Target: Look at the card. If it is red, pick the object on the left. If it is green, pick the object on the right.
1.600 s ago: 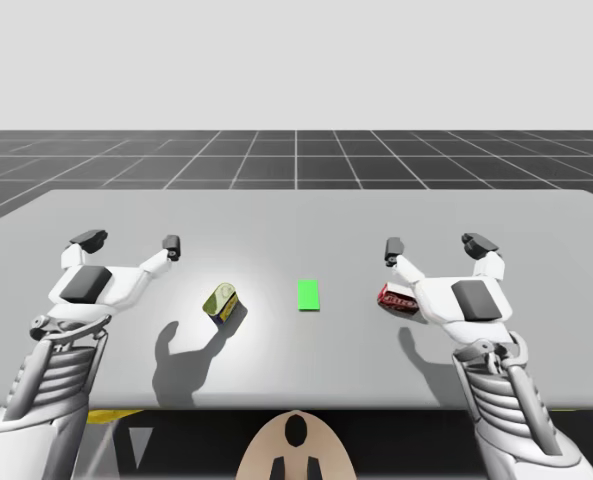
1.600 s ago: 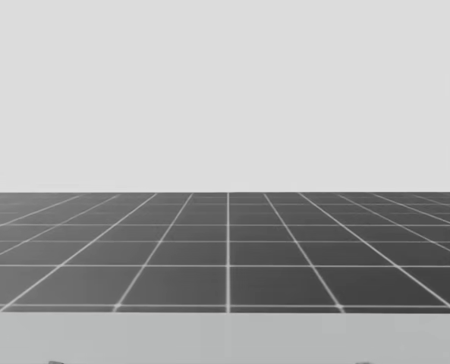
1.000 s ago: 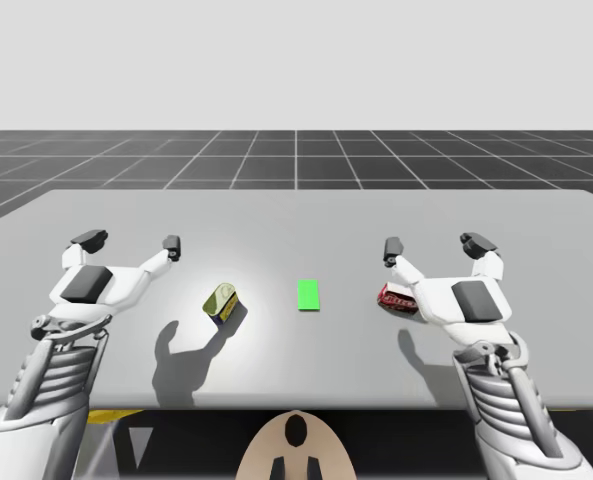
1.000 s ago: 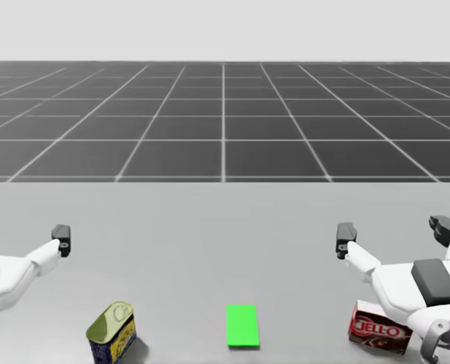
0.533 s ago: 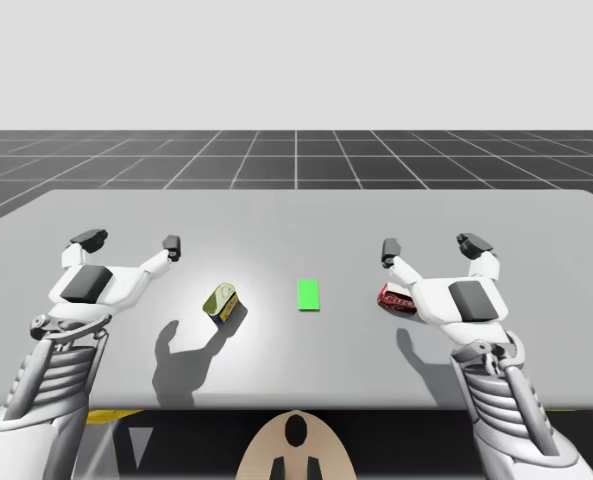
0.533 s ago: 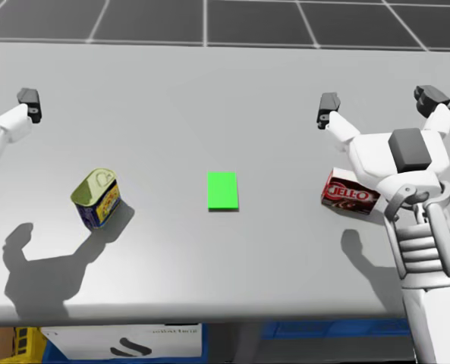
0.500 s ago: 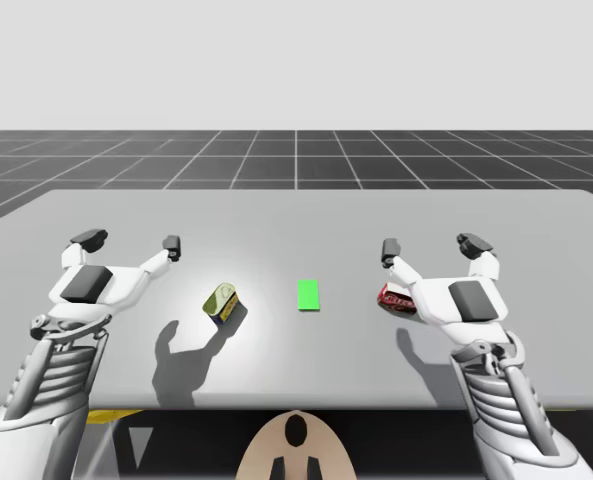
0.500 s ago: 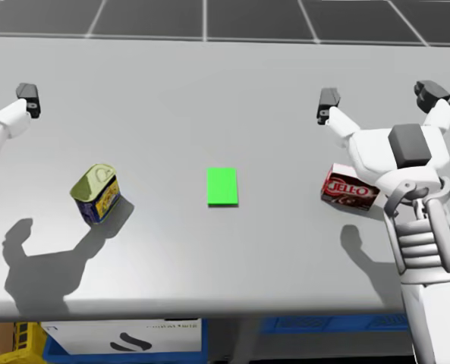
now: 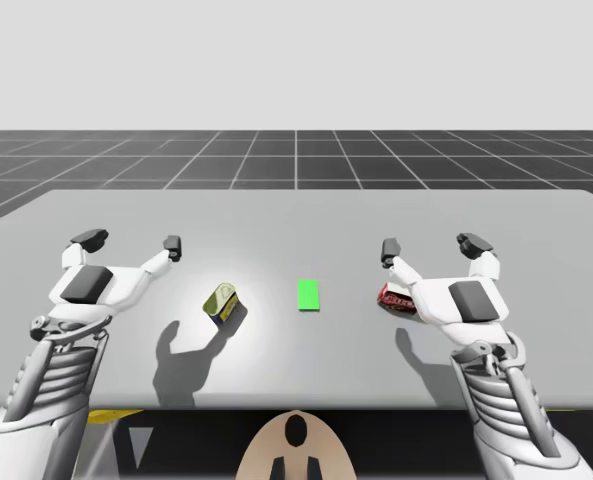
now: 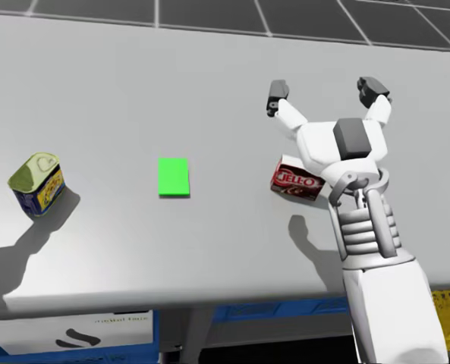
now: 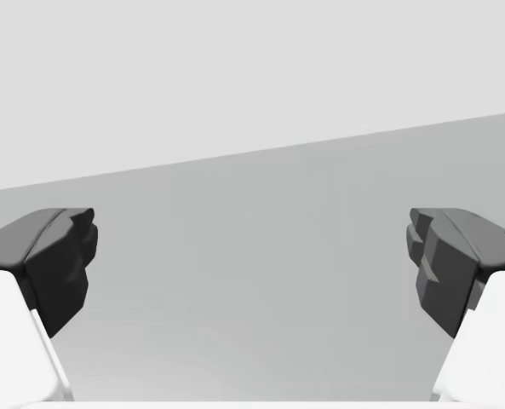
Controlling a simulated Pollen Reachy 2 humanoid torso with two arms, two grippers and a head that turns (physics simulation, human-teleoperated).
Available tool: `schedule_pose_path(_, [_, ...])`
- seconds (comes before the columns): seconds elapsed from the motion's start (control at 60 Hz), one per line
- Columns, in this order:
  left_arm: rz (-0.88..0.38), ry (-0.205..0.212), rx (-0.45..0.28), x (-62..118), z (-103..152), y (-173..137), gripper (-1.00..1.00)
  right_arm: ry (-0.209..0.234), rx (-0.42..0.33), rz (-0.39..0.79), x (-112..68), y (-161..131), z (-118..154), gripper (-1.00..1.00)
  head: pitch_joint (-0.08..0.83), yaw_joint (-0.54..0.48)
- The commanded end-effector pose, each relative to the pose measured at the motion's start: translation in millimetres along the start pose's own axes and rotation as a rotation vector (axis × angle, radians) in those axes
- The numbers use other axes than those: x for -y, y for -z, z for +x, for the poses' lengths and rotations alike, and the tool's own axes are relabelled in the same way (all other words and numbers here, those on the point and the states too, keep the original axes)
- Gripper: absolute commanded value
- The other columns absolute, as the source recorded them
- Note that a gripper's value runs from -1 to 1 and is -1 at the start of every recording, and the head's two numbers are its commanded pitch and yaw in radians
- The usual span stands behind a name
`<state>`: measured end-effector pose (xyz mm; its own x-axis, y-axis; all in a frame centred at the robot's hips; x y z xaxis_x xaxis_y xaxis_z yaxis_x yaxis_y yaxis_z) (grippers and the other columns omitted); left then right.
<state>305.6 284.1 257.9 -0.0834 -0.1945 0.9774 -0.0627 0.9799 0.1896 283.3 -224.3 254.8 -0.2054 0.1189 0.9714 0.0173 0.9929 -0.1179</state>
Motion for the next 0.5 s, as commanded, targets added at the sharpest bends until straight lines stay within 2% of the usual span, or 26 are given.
schedule_pose_path(0.017, [-0.002,-0.002,0.001,0.6,1,0,-1.0,0.009,-0.002,-0.001,-1.9,0,0,-1.0,0.713,-0.27])
schedule_pose_path(0.25, [-0.004,-0.007,0.0,0.6,0,-1,-1.0,0.012,0.002,-0.002,-2.2,-1,1,-1.0,0.73,-0.4])
schedule_pose_path(0.45, [-0.002,-0.012,-0.002,-0.2,0,-2,-1.0,0.026,0.005,-0.022,-3.7,-4,6,-1.0,0.715,-0.4])
schedule_pose_path(0.5, [-0.001,-0.017,-0.002,-1.3,1,-2,-1.0,0.045,0.007,-0.042,-4.7,-11,11,-1.0,0.706,-0.4])
